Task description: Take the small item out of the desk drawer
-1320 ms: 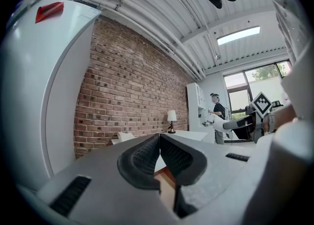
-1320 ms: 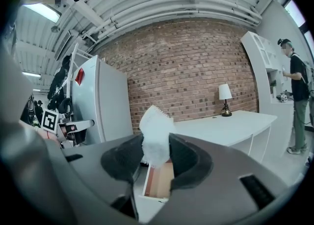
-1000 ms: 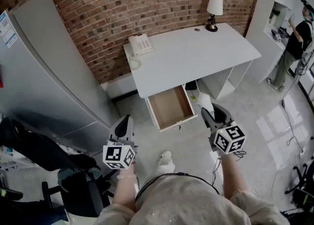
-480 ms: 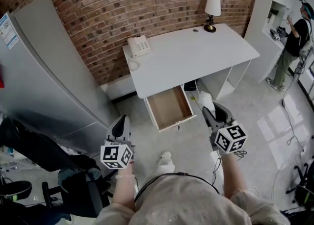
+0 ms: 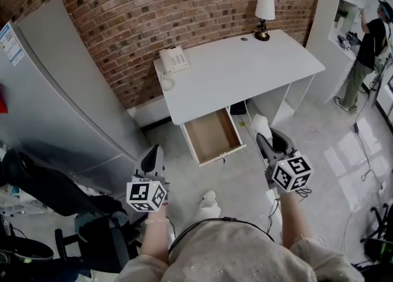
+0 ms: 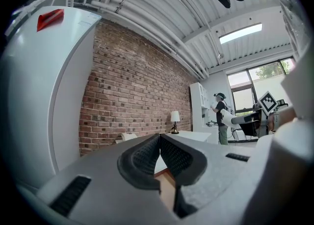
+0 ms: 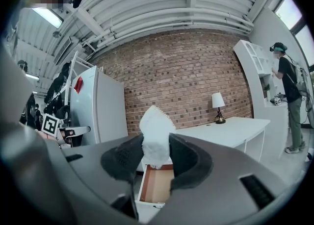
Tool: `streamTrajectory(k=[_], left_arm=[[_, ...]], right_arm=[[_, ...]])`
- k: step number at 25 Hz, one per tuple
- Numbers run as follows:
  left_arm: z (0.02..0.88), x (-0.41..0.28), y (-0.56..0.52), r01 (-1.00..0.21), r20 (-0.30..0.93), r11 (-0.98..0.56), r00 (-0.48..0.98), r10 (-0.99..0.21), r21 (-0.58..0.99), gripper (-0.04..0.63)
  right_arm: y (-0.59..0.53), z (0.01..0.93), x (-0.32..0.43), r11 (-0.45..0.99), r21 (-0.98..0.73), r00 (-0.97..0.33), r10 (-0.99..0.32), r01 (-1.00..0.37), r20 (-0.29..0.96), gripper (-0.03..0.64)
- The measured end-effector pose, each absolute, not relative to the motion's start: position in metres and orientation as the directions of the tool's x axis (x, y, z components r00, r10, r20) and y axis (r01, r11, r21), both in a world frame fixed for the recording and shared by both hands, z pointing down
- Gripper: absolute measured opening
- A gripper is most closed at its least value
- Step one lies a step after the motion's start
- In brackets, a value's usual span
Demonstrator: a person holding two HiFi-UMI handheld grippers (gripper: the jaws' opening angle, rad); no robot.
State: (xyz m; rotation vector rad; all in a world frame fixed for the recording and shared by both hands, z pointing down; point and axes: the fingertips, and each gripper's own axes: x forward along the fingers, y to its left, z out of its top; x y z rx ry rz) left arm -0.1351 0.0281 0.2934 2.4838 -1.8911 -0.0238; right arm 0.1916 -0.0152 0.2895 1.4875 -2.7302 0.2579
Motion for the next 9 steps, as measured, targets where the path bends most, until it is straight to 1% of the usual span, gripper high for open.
streamTrajectory(k=[9], left_arm=[[0.2927,-0.1353,0.0282,-0.967,0.000,-0.253,0.253,-0.967,0.017,0.005]], right_arm=[[-0.0180,0.2854,0.2032,0.528,-0.150,-0.541,-0.839,-0.836,0.066,0.164]])
